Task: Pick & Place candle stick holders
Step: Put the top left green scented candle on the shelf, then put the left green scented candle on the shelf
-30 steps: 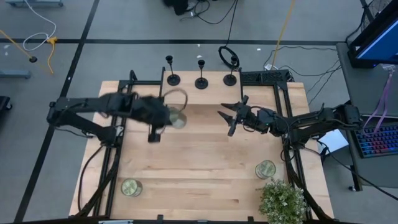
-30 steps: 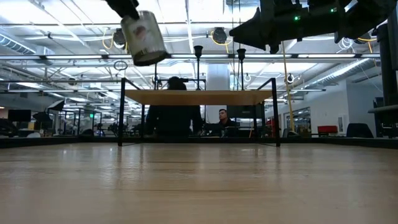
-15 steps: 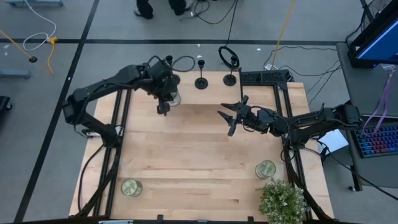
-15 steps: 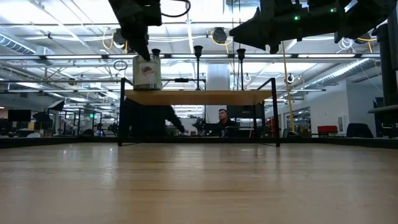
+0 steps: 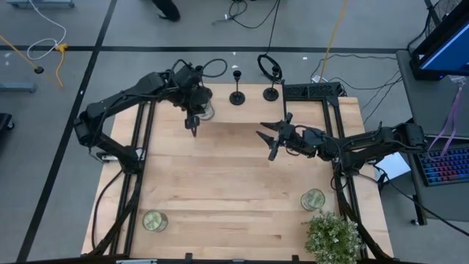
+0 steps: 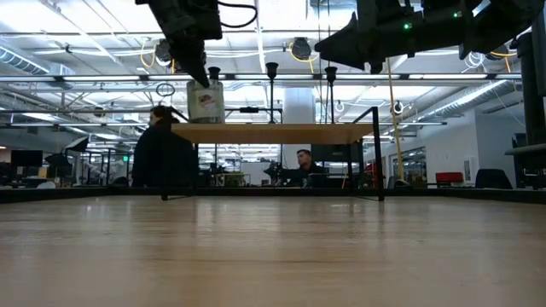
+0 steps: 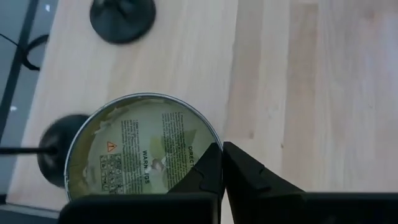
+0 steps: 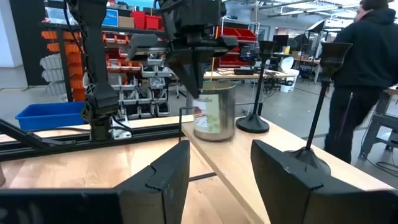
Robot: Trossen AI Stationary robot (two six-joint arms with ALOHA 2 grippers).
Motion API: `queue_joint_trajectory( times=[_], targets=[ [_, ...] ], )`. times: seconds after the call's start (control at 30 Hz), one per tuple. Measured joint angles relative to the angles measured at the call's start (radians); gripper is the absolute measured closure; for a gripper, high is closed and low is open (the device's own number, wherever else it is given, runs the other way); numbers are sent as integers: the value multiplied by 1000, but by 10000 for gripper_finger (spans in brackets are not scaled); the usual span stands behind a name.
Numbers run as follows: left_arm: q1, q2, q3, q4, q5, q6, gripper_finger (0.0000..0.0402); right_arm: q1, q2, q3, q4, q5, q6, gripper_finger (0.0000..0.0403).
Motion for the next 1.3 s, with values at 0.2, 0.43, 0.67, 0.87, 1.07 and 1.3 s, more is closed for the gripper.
queue_joint_trajectory(
  times=[0.2, 0.43, 0.67, 0.87, 1.07, 1.3],
  targets=[
    [-1, -2, 0, 1, -2, 10, 361, 0, 0, 0, -14, 0, 0, 242],
    [-8, -2, 0, 2, -70, -4, 317, 0, 0, 0, -14, 0, 0, 243],
    [-31, -16, 0, 8, -114, -5, 303, 0, 0, 0, -18, 0, 0, 243],
    [-79, -82, -1, 8, -176, -19, 302, 0, 0, 0, -20, 0, 0, 243],
    [-176, -197, 0, -23, -227, -113, 302, 0, 0, 0, -21, 0, 0, 243],
    [-387, -266, 0, -197, -182, -520, 302, 0, 0, 0, -22, 0, 4, 243]
  ],
)
